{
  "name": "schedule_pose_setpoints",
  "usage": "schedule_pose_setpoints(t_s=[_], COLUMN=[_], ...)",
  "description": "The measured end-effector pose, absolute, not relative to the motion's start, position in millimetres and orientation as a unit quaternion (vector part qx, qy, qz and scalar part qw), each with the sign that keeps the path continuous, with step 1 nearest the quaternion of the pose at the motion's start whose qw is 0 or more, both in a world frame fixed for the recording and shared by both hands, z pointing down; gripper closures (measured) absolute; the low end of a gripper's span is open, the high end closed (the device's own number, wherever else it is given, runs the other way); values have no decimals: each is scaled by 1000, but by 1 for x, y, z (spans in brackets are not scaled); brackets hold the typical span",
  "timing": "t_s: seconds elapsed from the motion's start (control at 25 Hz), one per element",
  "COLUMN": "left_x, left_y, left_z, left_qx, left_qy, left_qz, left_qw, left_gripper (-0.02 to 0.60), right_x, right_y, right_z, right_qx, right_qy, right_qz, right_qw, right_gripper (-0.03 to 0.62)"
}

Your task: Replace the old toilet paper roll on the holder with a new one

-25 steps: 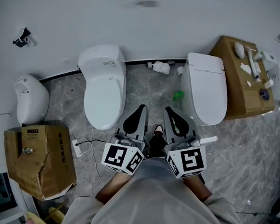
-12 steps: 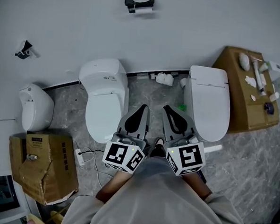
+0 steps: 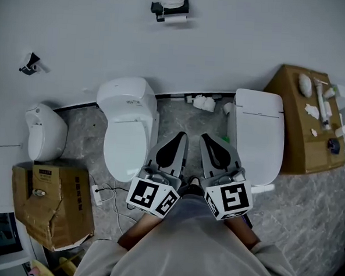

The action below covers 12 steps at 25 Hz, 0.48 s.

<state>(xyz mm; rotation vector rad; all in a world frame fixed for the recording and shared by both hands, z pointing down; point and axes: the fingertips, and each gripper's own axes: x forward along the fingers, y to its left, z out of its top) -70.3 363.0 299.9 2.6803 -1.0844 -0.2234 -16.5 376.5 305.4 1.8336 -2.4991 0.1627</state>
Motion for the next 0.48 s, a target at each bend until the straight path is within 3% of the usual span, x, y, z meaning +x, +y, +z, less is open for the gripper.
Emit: schedule_pose_setpoints(t_s=[0.48], left_x=[-59], left_y=[306], left_z=[314], left_qx=[919], left_qy=[-360], left_qz=[-75], left_qw=[141], left_gripper=[578], right_x=[-14], right_y=[320], right_z=[320], right_qx=[578], right_qy=[-812], right_qz=[64], right_qw=[38], right_gripper=[577])
